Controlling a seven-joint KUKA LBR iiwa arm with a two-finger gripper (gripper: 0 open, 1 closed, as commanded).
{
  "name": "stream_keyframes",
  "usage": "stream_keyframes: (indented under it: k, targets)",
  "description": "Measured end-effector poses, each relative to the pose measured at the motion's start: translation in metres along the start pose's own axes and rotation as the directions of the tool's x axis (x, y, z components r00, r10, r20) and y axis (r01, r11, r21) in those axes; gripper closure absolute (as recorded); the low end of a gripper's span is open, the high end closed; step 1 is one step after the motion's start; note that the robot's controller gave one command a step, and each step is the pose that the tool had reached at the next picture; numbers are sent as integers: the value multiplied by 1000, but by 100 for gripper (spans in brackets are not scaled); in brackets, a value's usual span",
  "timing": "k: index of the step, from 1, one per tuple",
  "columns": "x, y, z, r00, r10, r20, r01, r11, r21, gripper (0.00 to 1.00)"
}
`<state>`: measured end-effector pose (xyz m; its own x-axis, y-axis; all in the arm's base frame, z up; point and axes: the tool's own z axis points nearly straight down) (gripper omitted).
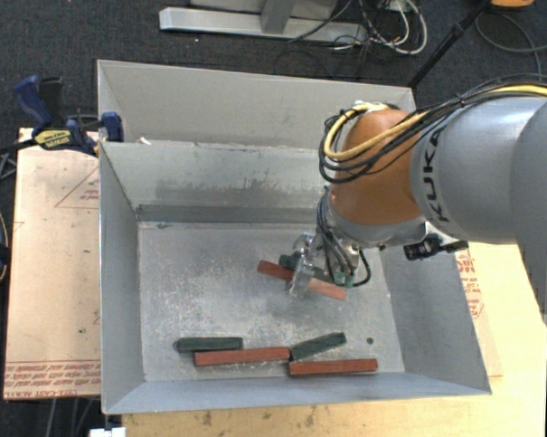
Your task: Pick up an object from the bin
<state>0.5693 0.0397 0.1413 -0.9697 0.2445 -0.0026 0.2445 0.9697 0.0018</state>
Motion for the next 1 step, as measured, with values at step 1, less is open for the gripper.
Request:
stream_keyframes:
  k: [1]
  targets:
    - [0, 0, -11, 1000, 0, -1, 0, 1000, 0, 100]
